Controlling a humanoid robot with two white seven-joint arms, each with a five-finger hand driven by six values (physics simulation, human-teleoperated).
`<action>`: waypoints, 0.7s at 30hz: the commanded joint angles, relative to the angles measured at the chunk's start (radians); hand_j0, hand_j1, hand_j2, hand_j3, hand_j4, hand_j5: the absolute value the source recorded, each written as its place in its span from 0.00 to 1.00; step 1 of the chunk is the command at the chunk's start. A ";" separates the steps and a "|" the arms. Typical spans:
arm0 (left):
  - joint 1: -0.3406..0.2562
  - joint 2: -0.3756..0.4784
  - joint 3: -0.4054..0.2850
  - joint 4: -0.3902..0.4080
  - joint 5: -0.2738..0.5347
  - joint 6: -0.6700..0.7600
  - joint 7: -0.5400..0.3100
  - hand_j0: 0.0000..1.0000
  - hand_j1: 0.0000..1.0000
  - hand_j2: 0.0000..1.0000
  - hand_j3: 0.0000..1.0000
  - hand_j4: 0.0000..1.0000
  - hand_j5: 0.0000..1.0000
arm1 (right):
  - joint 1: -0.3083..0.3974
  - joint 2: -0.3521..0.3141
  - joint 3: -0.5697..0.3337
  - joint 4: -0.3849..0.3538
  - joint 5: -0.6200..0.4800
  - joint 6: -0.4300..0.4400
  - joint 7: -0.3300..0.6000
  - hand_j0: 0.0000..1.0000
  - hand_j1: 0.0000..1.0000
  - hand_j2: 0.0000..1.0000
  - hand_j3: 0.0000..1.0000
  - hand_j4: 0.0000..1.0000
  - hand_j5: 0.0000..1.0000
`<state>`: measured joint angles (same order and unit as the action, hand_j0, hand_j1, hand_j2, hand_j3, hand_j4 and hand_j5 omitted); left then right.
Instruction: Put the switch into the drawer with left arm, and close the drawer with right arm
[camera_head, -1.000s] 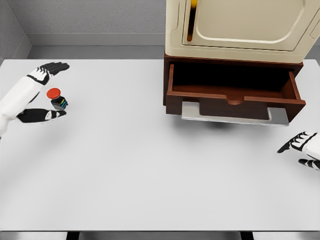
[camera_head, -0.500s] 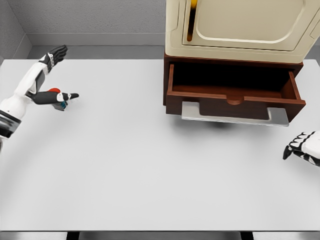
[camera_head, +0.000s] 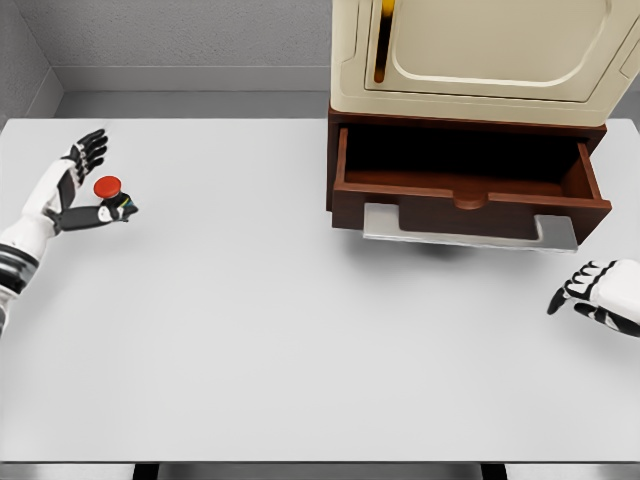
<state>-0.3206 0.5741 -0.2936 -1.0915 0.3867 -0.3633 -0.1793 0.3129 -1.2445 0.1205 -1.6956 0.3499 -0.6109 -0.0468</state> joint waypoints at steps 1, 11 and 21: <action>-0.002 -0.007 0.011 0.038 -0.012 0.001 0.006 1.00 1.00 1.00 1.00 1.00 1.00 | 0.000 -0.001 -0.001 -0.004 -0.006 0.000 0.001 0.56 0.56 0.56 0.56 0.56 0.56; -0.058 -0.085 0.030 0.148 -0.161 0.003 0.014 1.00 1.00 1.00 1.00 1.00 1.00 | 0.000 -0.003 0.001 -0.002 -0.006 0.000 -0.001 0.56 0.56 0.56 0.56 0.56 0.56; -0.086 -0.088 0.031 0.222 -0.190 0.003 0.029 1.00 1.00 1.00 1.00 1.00 1.00 | 0.002 -0.013 0.001 -0.002 -0.008 0.000 -0.002 0.56 0.56 0.56 0.56 0.56 0.56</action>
<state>-0.4065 0.4864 -0.2632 -0.8906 0.1956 -0.3607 -0.1516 0.3145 -1.2517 0.1215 -1.6979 0.3485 -0.6109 -0.0485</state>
